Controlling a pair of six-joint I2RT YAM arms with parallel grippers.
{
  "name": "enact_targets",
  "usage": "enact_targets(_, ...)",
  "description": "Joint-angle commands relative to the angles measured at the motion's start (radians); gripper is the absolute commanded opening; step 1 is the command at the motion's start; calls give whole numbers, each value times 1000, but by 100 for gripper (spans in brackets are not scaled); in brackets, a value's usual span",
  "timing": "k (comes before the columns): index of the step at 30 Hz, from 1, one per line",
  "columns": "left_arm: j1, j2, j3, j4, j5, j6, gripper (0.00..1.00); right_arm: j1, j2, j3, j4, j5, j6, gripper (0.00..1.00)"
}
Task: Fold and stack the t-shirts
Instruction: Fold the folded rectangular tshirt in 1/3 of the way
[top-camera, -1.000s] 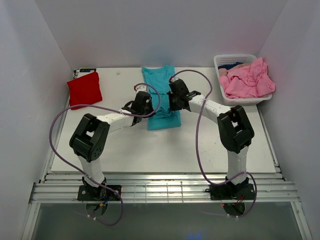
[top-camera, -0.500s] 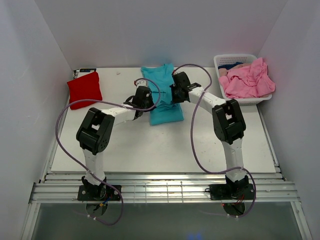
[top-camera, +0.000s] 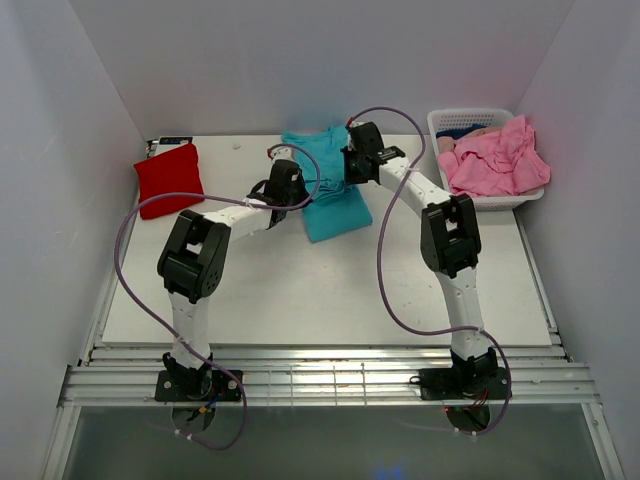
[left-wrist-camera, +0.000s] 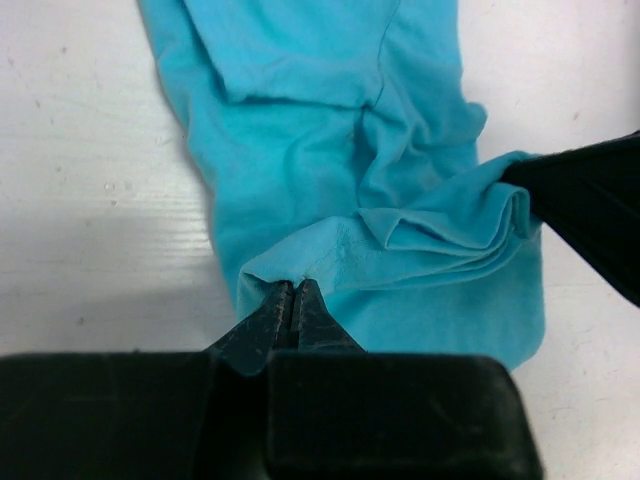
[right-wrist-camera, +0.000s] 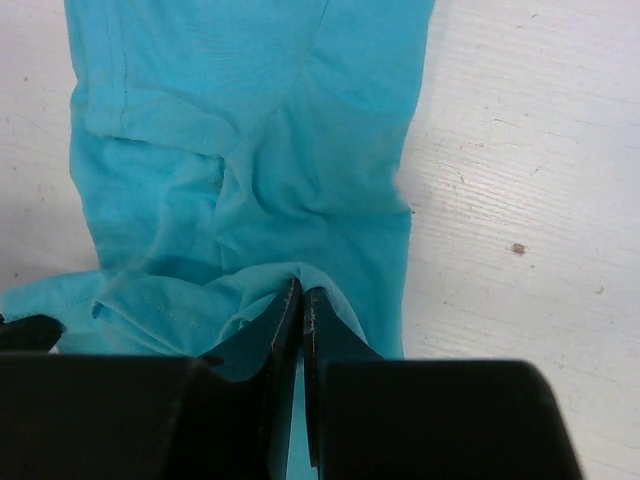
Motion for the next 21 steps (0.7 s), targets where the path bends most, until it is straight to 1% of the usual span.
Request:
enact_targets(1, 8, -11, 57, 10, 10, 14, 0, -16, 1, 53, -24, -13, -17, 8)
enact_targets(4, 6, 17, 95, -1, 10, 19, 0, -20, 8, 58, -19, -14, -20, 8)
enact_targets(10, 15, 89, 184, -37, 21, 26, 0, -37, 69, 128, -16, -42, -17, 8)
enact_targets(15, 20, 124, 206, -50, 15, 31, 0, -56, 106, 154, -1, -57, -19, 8)
enact_targets(17, 20, 135, 221, -91, 13, 34, 0, -60, 120, 145, 13, -89, -22, 8)
enact_targets(18, 20, 141, 220, -93, 11, 34, 0, -60, 123, 133, 18, -92, -27, 10)
enact_targets(19, 20, 140, 215, -91, 1, 32, 0, -60, 125, 118, 30, -94, -31, 14)
enact_targets(20, 20, 135, 198, -74, -8, 34, 0, -62, 122, 96, 74, -95, -36, 31)
enact_targets(21, 20, 123, 189, -64, -16, 39, 0, -62, 114, 75, 100, -91, -46, 39)
